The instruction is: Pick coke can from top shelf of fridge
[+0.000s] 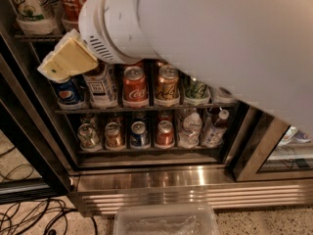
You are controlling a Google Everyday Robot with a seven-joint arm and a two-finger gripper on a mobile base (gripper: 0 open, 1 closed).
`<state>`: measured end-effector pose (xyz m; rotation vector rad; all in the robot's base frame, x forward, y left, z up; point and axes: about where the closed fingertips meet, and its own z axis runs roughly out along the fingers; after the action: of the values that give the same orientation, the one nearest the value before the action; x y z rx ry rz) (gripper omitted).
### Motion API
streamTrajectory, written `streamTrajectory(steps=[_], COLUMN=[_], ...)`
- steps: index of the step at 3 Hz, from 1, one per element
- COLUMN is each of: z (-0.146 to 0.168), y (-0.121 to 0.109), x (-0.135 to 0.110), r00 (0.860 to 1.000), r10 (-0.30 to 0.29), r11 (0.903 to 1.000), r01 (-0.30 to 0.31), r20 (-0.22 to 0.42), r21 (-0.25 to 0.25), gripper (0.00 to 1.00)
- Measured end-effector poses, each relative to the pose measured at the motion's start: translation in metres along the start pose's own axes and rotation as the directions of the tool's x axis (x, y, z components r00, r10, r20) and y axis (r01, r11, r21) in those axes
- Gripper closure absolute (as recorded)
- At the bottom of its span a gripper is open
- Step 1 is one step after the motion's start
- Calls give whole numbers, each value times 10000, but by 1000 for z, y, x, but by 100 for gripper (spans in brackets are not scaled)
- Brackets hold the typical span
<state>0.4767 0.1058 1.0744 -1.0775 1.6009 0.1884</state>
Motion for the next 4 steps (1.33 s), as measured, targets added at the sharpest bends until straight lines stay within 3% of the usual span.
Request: streamTrajectory(steps=[1,2,3,4], z=[2,11,7,-9], y=[7,-1,-20,-33], x=[-11,-8,0,13], r00=[9990,9926,9750,9567], r10=[8,362,1062,1724], r11=[9992,9920,9727,9439], r01=[-26,-497,-1426,-2285], r20=[452,1156,1951,2343], r21=[407,1159,1830,2385], gripper=[0,0,0,0])
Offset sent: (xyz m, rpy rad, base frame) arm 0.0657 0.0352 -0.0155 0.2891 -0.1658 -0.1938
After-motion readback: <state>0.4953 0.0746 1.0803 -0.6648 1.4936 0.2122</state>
